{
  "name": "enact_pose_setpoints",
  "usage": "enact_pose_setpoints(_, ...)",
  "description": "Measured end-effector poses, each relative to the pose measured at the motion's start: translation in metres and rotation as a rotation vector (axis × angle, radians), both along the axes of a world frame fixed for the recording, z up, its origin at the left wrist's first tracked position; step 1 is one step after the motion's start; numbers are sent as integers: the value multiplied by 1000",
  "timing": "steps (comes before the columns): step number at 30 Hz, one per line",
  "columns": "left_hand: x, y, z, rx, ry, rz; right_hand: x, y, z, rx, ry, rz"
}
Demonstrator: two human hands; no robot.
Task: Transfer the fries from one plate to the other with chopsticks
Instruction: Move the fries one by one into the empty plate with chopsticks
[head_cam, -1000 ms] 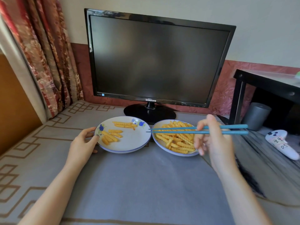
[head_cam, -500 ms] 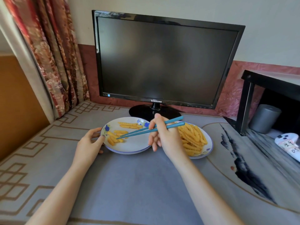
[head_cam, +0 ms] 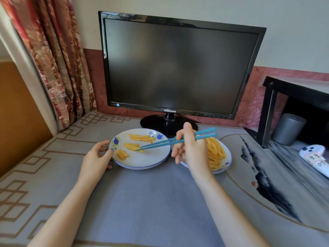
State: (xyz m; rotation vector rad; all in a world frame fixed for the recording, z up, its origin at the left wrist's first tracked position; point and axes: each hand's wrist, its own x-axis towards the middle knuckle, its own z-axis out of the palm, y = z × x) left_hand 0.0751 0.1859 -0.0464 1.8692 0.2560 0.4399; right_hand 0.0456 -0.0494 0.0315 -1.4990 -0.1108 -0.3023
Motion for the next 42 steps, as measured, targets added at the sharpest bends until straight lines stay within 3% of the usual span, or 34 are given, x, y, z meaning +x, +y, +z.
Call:
enact_pose_setpoints(10, -2, -1, 2, -3, 6, 2, -31, -84, 20, 25, -91, -226)
enact_pose_setpoints(20, -2, -2, 2, 12, 2, 3, -58, -152, 7, -22, -24, -346)
enact_pose_setpoints(30, -1, -2, 1, 16, 3, 3, -64, -162, 3, -79, 13, -308)
enact_pose_setpoints(42, 0, 0, -1, 20, 10, 0, -70, -125, 28, -82, -129, -268)
